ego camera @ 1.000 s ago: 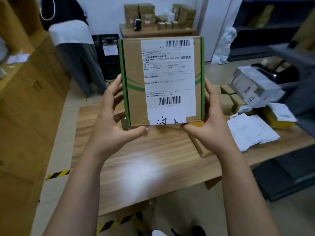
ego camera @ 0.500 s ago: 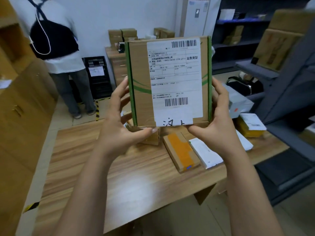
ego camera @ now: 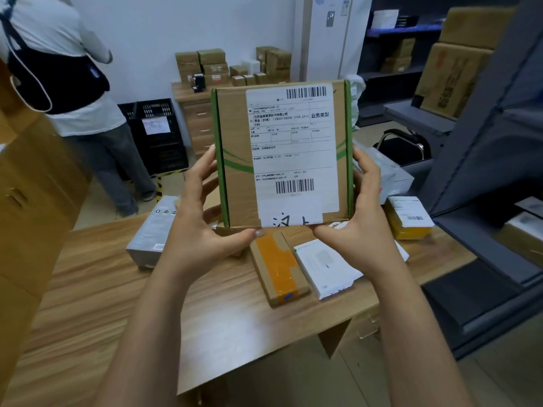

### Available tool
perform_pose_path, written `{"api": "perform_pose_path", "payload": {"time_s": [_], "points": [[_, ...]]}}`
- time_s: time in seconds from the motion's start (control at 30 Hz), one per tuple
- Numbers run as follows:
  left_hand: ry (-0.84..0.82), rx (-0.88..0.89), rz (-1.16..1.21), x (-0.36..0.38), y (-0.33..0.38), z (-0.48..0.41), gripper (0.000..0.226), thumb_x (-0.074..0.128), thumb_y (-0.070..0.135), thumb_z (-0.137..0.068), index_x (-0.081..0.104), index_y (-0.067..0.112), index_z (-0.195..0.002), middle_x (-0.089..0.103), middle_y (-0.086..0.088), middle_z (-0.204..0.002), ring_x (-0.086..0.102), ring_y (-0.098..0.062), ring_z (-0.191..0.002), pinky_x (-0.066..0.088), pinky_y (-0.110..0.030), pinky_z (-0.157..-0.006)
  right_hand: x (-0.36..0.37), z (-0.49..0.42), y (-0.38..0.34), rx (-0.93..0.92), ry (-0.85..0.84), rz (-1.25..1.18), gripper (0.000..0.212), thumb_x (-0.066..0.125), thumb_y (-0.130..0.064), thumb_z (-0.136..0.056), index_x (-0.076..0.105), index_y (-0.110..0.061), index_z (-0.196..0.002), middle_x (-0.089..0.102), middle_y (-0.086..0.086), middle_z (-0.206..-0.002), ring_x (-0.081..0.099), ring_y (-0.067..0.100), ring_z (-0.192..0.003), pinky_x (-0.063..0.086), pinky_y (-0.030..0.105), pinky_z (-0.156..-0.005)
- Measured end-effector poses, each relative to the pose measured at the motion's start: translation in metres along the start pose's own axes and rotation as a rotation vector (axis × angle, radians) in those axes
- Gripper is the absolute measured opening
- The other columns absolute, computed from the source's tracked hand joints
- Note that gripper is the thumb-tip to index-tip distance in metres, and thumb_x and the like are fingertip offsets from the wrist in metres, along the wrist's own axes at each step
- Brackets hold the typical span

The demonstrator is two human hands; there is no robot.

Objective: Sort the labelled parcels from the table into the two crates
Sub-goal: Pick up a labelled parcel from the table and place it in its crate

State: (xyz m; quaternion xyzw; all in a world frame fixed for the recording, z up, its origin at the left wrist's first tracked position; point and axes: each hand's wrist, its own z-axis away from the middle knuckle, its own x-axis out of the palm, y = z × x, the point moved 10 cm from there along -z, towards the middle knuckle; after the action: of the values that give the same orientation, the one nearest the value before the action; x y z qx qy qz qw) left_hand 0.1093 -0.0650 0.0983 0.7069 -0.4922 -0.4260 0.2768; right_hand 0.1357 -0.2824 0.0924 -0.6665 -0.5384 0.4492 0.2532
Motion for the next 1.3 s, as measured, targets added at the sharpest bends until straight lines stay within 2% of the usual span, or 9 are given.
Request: {"api": "perform_pose_path", "payload": {"time_s": [0.13,0.33,0.47,0.57,0.63,0.77,0.97,1.17,1.3], "points": [[-0.013,0.006,-0.005,0.024,0.001,-0.002,0.114,0.088,0.021,-0.061,0.019,0.035,-0.15,0.035,0.01,-0.148,0.037,-0.007,-0.136,0.046,-0.043,-0.103,-0.018,0.004,0.014,0.032,0.003,0.005,0.108,0.083,-0.006,-0.072,0.013,-0.035,-0.149,0.038,-0.023,-0.14,0.042,-0.003,-0.13,0.045,0.015,-0.098],[-0.052,0.001,-0.019,0.047,0.0,-0.007,0.116,0.091,0.015,-0.062,0.019,0.037,-0.15,0.034,0.013,-0.148,0.037,0.0,-0.134,0.047,-0.035,-0.103,-0.038,0.012,0.027,0.078,0.041,0.015,0.106,0.08,-0.003,-0.072,0.014,-0.041,-0.146,0.041,-0.023,-0.136,0.045,-0.002,-0.126,0.045,0.008,-0.089],[-0.095,-0.005,-0.006,0.059,-0.008,-0.011,0.117,0.091,0.026,-0.058,0.019,0.042,-0.149,0.032,0.015,-0.149,0.035,-0.001,-0.135,0.044,-0.042,-0.105,-0.046,0.019,0.037,0.118,0.075,0.019,0.107,0.081,-0.004,-0.071,0.015,-0.041,-0.146,0.04,-0.02,-0.14,0.045,0.002,-0.129,0.051,0.018,-0.088],[-0.135,-0.01,0.007,0.066,-0.014,-0.012,0.116,0.087,0.039,-0.055,0.018,0.044,-0.149,0.031,0.014,-0.15,0.034,-0.004,-0.137,0.042,-0.044,-0.107,-0.048,0.026,0.042,0.167,0.095,0.041,0.105,0.082,-0.008,-0.071,0.015,-0.043,-0.145,0.043,-0.026,-0.134,0.045,-0.005,-0.125,0.048,0.019,-0.093],[-0.17,-0.005,0.02,0.069,-0.016,-0.012,0.116,0.087,0.042,-0.055,0.017,0.045,-0.148,0.03,0.016,-0.151,0.033,-0.004,-0.137,0.042,-0.041,-0.107,-0.048,0.031,0.042,0.2,0.115,0.071,0.105,0.081,-0.006,-0.072,0.015,-0.044,-0.144,0.042,-0.032,-0.129,0.045,-0.01,-0.121,0.047,0.013,-0.089],[-0.228,0.003,0.094,0.069,-0.019,-0.013,0.115,0.087,0.04,-0.054,0.019,0.046,-0.147,0.03,0.02,-0.149,0.032,0.0,-0.137,0.045,-0.032,-0.101,-0.045,0.045,0.039,0.253,0.165,0.098,0.106,0.08,-0.008,-0.072,0.012,-0.046,-0.144,0.043,-0.023,-0.135,0.044,0.002,-0.128,0.048,0.027,-0.098],[-0.319,-0.003,0.15,0.053,-0.035,-0.009,0.118,0.09,0.037,-0.052,0.02,0.052,-0.145,0.029,0.028,-0.146,0.031,0.009,-0.134,0.041,-0.009,-0.09,-0.024,0.065,0.02,0.297,0.233,0.138,0.106,0.081,-0.007,-0.074,0.012,-0.043,-0.145,0.036,-0.037,-0.128,0.038,-0.016,-0.123,0.041,0.003,-0.09],[-0.45,0.031,0.201,0.036,-0.042,0.005,0.119,0.085,0.048,-0.048,0.02,0.046,-0.147,0.029,0.035,-0.144,0.029,0.013,-0.133,0.035,-0.011,-0.1,0.006,0.103,-0.007,0.336,0.317,0.185,0.109,0.085,-0.018,-0.073,0.011,-0.044,-0.148,0.038,-0.029,-0.139,0.038,-0.006,-0.132,0.043,0.024,-0.103],[-0.545,0.034,0.241,0.025,-0.047,0.025,0.119,0.088,0.046,-0.049,0.021,0.047,-0.147,0.03,0.026,-0.149,0.03,0.004,-0.137,0.034,-0.04,-0.112,0.027,0.136,-0.028,0.373,0.378,0.206,0.112,0.087,-0.026,-0.07,0.011,-0.04,-0.15,0.037,-0.042,-0.134,0.033,-0.013,-0.132,0.039,0.014,-0.101]]}}
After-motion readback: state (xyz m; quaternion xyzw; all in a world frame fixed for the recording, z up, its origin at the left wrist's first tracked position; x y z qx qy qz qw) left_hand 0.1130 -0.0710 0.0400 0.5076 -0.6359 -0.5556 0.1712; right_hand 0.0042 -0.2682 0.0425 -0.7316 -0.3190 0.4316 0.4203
